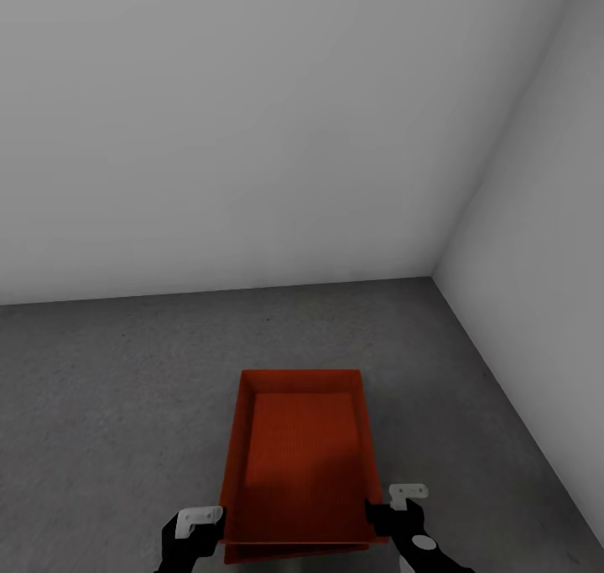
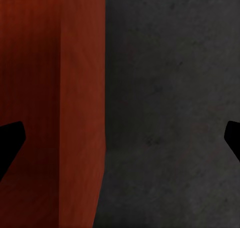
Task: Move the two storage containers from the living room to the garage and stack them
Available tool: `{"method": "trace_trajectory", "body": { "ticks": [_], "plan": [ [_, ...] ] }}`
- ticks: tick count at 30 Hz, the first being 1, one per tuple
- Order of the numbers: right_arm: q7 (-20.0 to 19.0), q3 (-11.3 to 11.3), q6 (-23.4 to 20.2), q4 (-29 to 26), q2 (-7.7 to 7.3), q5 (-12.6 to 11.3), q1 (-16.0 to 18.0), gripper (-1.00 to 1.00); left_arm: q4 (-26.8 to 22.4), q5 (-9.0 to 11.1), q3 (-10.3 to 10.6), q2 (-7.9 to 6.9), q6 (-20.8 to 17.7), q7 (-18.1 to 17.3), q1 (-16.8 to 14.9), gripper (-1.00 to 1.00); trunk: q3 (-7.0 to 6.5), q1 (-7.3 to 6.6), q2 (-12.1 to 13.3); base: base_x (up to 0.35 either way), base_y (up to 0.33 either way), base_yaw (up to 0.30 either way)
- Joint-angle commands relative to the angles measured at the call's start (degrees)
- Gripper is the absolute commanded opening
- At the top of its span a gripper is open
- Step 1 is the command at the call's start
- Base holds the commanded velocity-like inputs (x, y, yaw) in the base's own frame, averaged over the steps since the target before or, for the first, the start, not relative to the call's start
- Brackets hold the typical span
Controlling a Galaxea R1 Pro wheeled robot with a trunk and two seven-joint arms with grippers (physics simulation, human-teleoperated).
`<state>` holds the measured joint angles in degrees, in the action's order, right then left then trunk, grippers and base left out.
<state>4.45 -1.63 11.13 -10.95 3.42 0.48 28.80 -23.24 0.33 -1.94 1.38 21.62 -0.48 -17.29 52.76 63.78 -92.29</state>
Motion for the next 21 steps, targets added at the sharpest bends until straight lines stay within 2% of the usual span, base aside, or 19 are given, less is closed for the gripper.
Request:
{"method": "trace_trajectory", "body": {
  "ticks": [1, 21],
  "plan": [
    [0.3, -0.2, 0.1, 0.1, 0.01, 0.0, 0.0, 1.00, 0.0, 0.0, -0.2, 0.03, 0.2, -0.1, 0.0, 1.00, 0.03, 0.00, 0.0, 0.000, 0.000, 0.000],
    [0.3, -0.2, 0.2, 0.1, 0.01, 0.0, 0.0, 1.00, 0.0, 0.0, -0.2, 0.03, 0.2, -0.1, 0.0, 1.00, 0.03, 0.00, 0.0, 0.000, 0.000, 0.000]
  ]
}}
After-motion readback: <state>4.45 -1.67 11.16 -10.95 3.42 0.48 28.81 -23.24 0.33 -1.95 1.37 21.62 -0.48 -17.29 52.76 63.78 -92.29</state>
